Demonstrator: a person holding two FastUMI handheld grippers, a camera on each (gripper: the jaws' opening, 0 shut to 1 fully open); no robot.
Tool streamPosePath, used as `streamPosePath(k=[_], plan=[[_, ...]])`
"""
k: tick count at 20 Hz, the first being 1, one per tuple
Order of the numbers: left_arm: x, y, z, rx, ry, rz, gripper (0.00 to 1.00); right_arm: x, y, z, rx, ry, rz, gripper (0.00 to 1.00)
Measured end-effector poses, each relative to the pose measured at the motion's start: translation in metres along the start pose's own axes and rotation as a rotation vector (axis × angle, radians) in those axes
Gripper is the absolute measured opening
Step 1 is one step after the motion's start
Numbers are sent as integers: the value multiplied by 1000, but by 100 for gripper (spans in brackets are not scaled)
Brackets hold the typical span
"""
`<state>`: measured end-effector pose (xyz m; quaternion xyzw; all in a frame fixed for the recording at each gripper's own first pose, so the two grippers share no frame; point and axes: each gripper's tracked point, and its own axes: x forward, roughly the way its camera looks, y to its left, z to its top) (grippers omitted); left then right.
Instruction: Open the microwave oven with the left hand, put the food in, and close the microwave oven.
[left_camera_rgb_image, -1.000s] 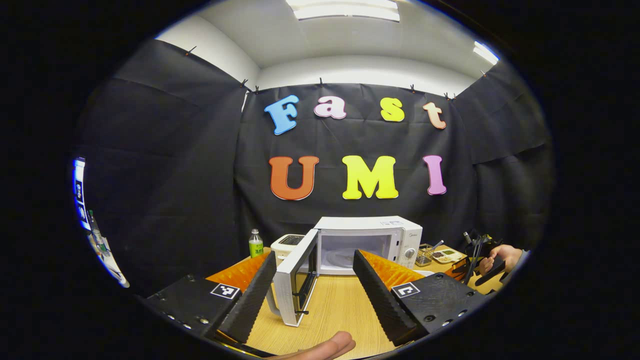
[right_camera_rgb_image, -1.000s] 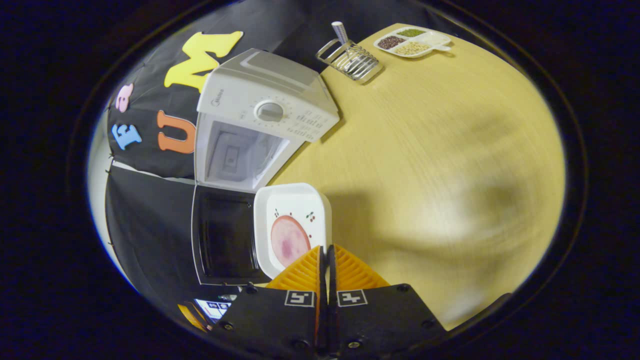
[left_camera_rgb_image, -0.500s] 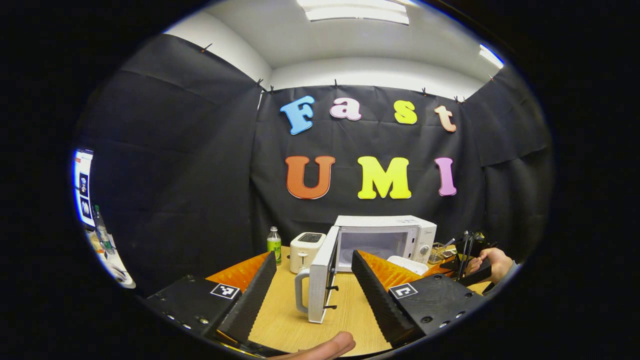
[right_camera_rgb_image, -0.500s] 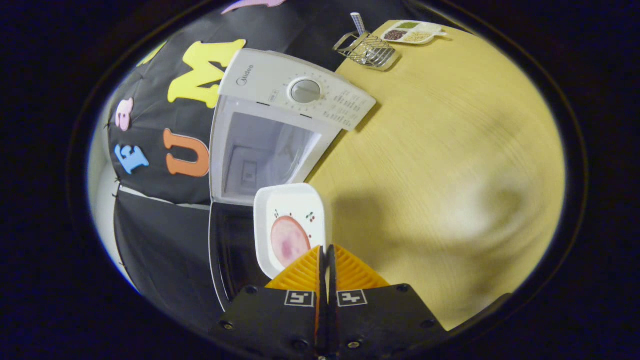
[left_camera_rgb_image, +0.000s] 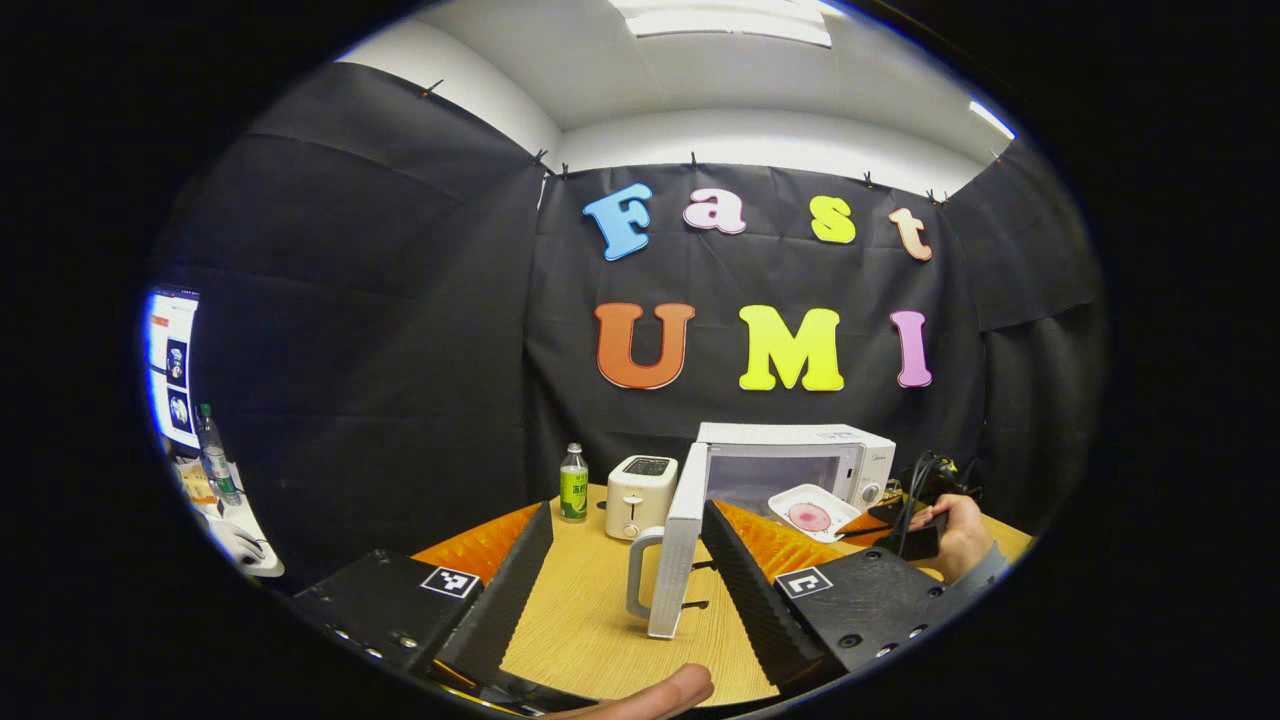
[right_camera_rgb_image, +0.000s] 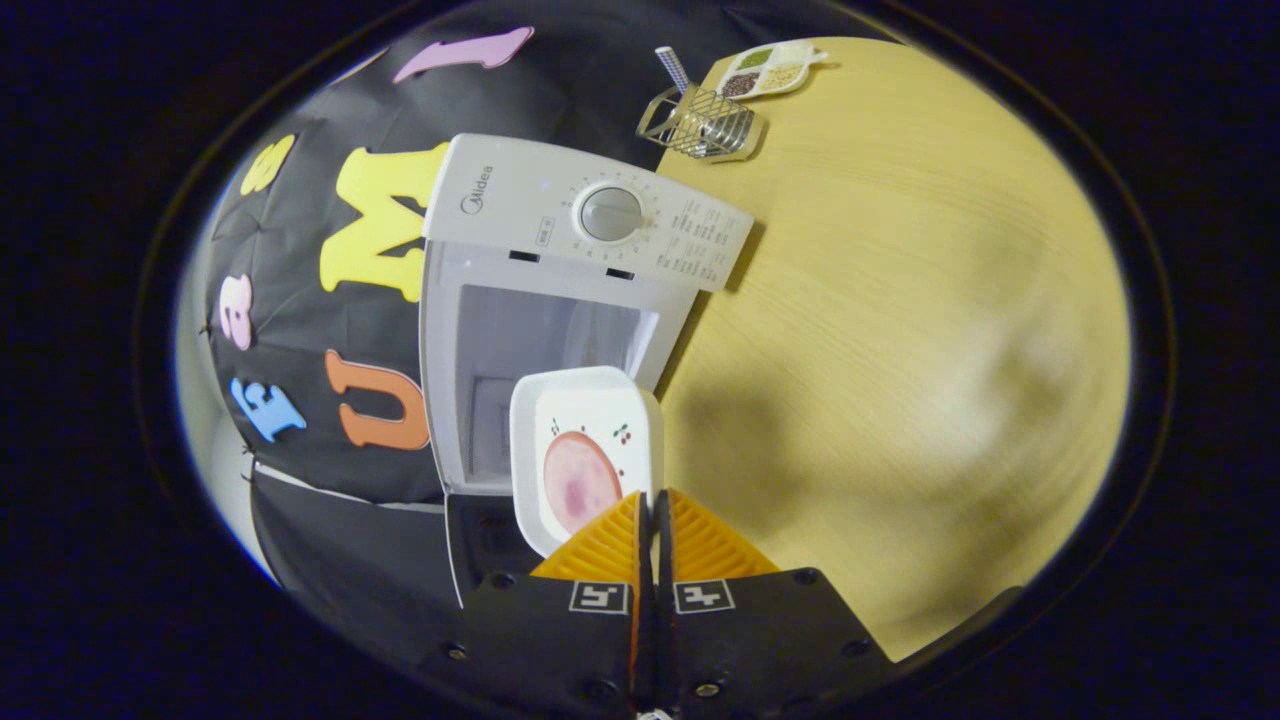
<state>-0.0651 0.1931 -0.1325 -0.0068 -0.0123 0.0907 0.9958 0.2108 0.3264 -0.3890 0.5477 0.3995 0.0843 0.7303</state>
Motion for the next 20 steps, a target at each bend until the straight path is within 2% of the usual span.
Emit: streamPosePath(k=[5, 8, 11, 16, 20], plan=[[8, -4, -8, 42, 10, -22, 92, 33, 18, -6, 23, -127, 10, 4], [15, -6, -10, 47, 16, -16, 92, 68, 20, -1, 32, -166, -20, 4], [23, -19, -15, 41, 19, -48, 92, 102, 26, 14, 29, -228, -45, 4], [41, -30, -29, 86, 47, -65, 92, 153, 52, 19, 102, -266, -49, 4], [47, -32, -35, 120, 60, -64, 93, 175, 66, 30, 101, -316, -101, 4]])
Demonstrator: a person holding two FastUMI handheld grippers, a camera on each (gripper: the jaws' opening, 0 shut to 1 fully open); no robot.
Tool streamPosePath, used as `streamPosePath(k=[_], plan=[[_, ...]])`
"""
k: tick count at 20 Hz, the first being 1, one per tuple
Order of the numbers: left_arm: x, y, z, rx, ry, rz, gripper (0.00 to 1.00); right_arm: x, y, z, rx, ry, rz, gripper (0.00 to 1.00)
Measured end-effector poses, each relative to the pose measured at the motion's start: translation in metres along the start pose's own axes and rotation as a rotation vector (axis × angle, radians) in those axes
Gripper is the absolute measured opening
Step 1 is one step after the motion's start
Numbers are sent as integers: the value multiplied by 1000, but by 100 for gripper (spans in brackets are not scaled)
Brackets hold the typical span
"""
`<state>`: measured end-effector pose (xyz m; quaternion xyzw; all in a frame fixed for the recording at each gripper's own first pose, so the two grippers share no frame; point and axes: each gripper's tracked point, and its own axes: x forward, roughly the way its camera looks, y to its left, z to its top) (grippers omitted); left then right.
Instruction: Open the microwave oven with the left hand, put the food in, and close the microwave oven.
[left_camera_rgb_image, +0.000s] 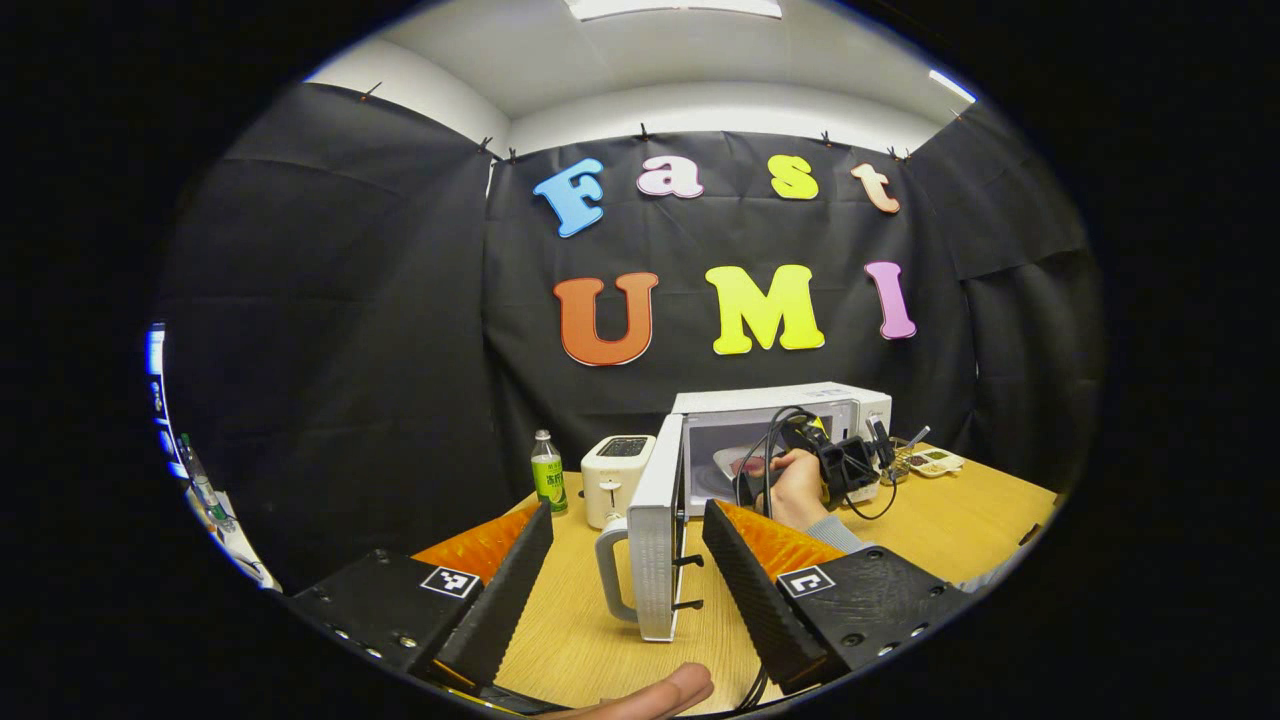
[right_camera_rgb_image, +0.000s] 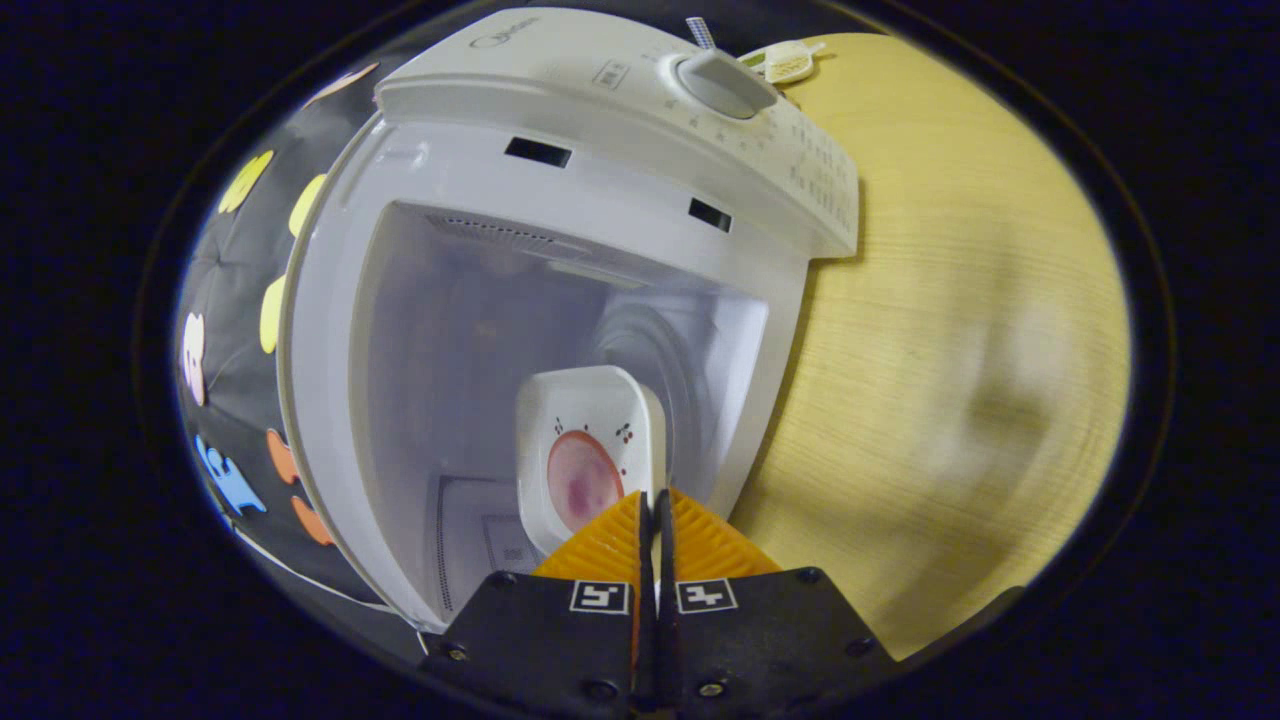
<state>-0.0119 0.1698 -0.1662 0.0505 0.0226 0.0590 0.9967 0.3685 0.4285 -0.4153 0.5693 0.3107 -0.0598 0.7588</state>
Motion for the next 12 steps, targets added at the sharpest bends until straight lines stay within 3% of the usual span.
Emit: streamPosePath(k=[5, 12], plan=[[3, -1, 0, 14, -1, 8, 93, 30, 2, 12, -23, -32, -57, 4], [4, -3, -3, -7, 7, 7, 93, 36, -2, 19, -31, -56, -63, 9]])
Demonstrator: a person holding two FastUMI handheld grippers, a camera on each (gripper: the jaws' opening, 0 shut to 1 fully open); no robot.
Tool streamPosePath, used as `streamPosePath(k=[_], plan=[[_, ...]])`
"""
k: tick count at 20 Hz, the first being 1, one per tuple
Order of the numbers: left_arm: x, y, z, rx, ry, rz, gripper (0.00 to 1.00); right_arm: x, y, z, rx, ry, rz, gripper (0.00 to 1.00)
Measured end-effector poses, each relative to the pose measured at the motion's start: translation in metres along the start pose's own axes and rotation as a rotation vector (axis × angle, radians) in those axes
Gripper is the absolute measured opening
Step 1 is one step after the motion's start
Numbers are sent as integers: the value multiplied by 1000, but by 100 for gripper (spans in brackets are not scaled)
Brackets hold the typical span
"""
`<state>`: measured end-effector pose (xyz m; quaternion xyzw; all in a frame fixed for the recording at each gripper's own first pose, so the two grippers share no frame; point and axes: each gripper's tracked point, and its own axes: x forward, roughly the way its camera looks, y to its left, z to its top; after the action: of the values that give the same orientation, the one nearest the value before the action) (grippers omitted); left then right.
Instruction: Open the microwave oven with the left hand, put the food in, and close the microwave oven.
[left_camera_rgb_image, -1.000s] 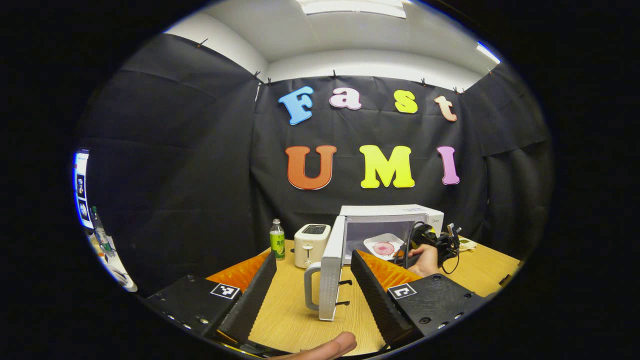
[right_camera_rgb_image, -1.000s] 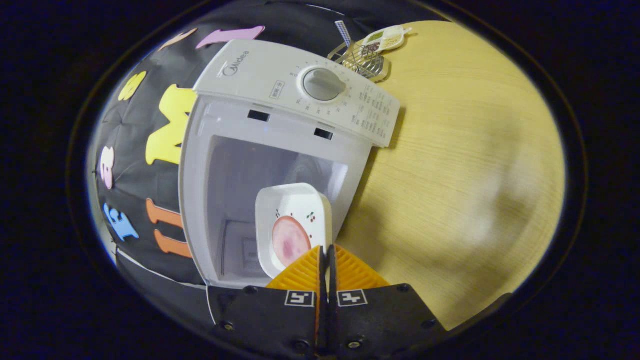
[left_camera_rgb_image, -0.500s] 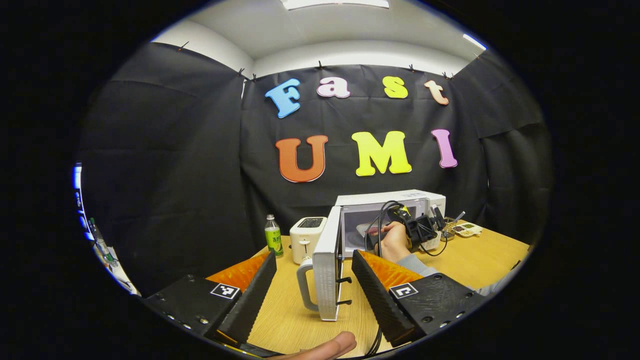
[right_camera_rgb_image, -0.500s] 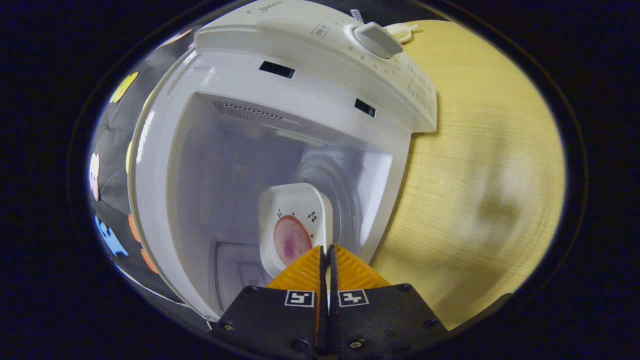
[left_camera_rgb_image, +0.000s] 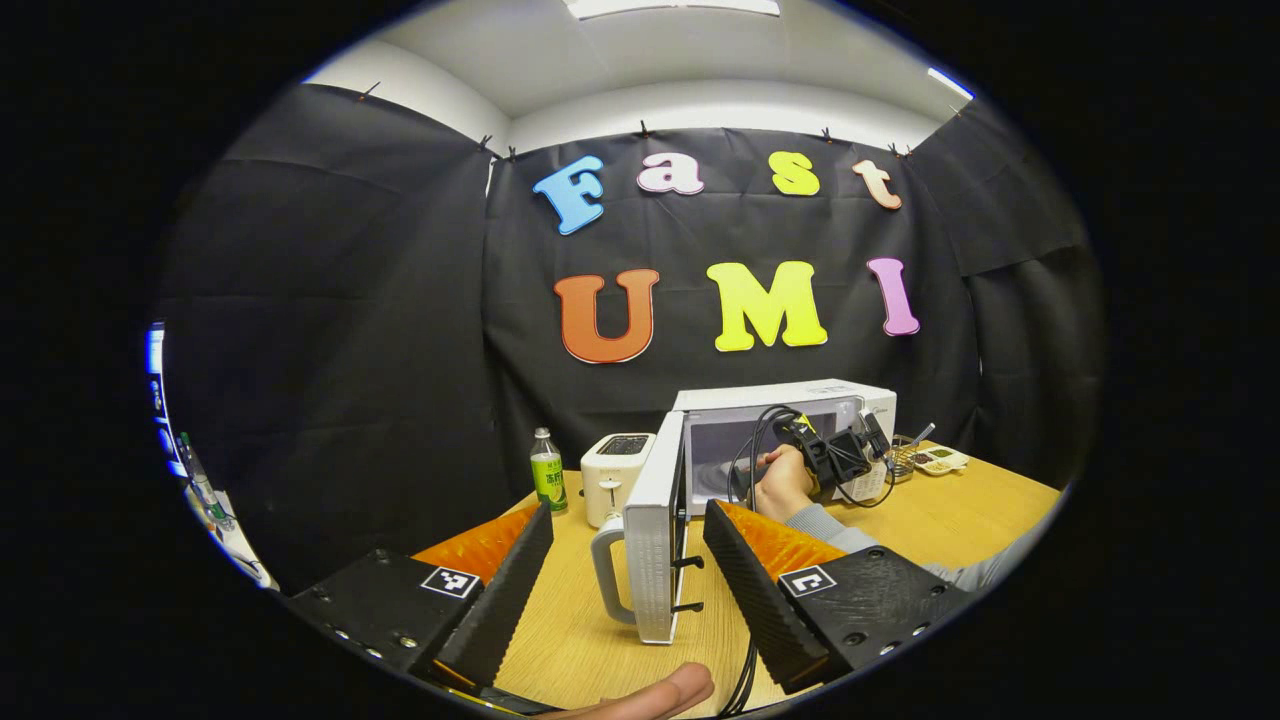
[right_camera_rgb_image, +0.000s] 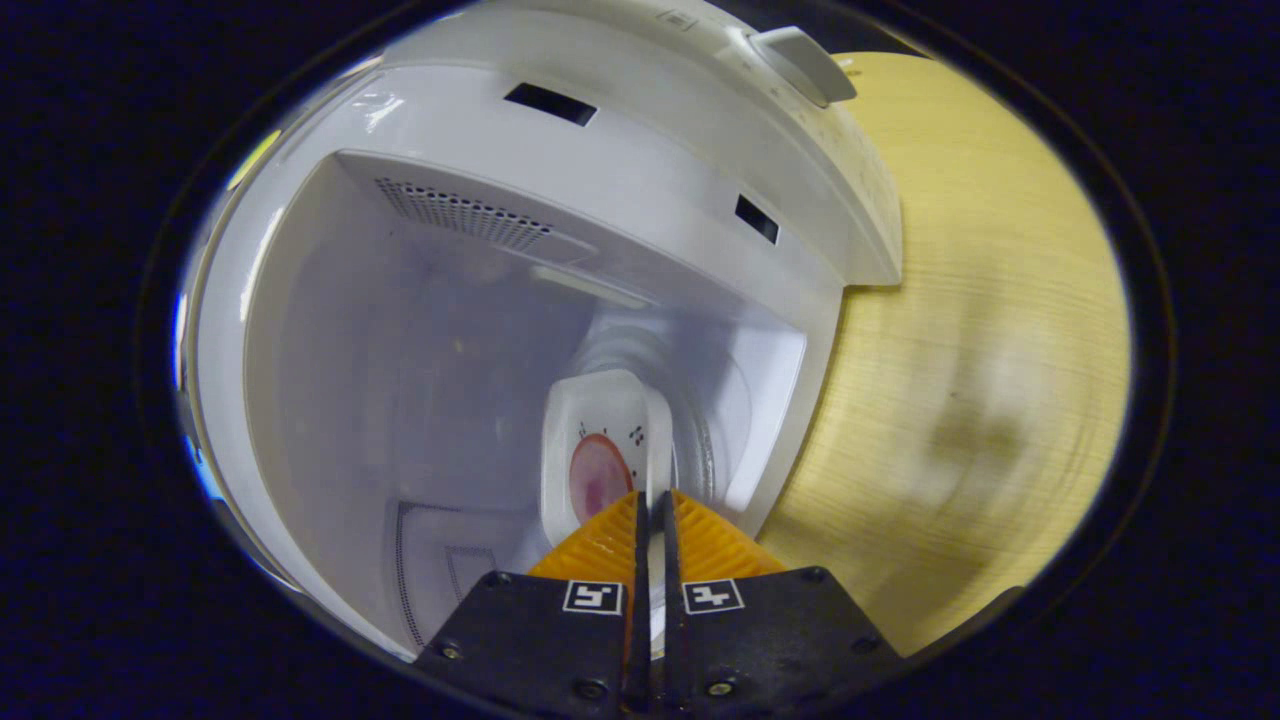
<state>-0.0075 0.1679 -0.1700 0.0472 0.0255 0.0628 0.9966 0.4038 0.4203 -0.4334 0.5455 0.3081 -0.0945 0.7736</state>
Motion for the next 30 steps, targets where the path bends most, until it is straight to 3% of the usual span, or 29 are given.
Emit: streamPosePath(k=[3, 6, 7, 8, 16, 17, 18, 19, 30], plan=[[-2, 0, 2, 1, -3, 0, 93, -2, 2, -1, -7, 14, 21, 12], [-5, -1, 2, -8, -4, -2, 93, -13, 2, 2, -22, -5, 41, 23], [-6, -1, 2, -14, -5, -3, 93, -18, 0, 3, -30, -15, 47, 40], [-8, 1, 3, -20, -6, -2, 93, -24, -1, 2, -36, -19, 53, 48], [-19, 31, 4, -46, -3, 41, 93, -81, -32, -16, -170, 54, 75, 74], [-20, 36, 1, -50, -1, 50, 93, -88, -36, -12, -165, 54, 78, 63], [-20, 42, -1, -50, 3, 60, 93, -96, -42, -4, -181, 43, 74, 77], [-18, 48, -4, -57, 12, 70, 93, -109, -43, 6, -200, 21, 83, 78], [17, 89, -61, -141, 117, 163, 92, -276, -28, 116, -516, -195, 301, 79]])
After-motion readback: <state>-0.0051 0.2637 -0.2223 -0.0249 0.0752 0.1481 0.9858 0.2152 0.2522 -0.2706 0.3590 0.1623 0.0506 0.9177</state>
